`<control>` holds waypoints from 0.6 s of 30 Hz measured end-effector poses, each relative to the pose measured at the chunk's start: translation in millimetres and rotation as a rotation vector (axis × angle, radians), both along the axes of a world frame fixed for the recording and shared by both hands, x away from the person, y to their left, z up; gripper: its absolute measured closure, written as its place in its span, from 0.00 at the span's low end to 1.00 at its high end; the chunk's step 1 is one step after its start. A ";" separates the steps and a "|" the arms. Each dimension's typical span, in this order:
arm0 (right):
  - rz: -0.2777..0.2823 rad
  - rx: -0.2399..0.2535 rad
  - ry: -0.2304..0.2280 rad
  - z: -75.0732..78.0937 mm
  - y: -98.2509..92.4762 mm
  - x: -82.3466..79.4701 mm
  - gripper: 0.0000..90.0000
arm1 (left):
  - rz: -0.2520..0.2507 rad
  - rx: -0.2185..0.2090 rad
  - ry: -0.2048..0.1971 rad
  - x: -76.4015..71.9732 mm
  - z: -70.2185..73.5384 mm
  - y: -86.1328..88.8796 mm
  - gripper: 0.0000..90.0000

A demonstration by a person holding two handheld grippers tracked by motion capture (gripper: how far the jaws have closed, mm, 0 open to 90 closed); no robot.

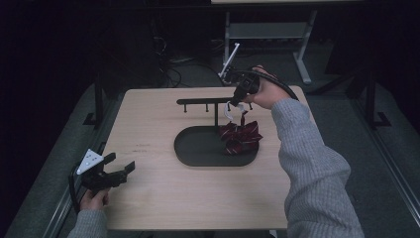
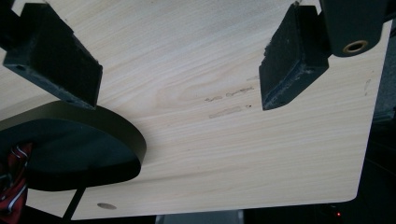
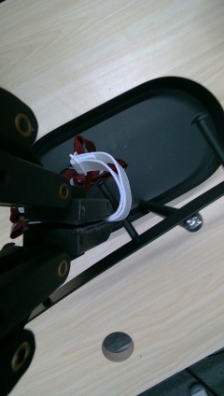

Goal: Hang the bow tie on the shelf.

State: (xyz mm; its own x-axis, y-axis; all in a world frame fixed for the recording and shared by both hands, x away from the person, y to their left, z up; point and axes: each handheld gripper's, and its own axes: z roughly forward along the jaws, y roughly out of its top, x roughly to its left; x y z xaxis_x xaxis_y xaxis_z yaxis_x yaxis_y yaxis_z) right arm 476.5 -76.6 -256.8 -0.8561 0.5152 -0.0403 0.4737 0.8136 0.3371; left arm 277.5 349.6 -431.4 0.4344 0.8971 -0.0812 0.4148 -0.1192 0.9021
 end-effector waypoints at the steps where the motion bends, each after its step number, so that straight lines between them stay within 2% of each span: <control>1: -0.001 -0.006 0.001 -1.3 0.0 0.6 0.97 | 0.001 0.000 0.000 -0.1 0.1 0.4 0.14; 18: -0.005 0.009 0.016 -7.3 -0.5 1.5 0.96 | -0.001 -0.001 -0.001 -0.1 0.4 0.6 0.14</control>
State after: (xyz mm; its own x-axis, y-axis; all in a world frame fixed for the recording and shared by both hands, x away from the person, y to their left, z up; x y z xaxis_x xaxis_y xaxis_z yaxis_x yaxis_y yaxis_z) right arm 478.0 -77.1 -264.1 -0.8541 0.5196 -0.0223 0.4830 0.8083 0.3367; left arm 277.4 350.2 -431.0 0.4354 0.8965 -0.0817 0.4136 -0.1185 0.9027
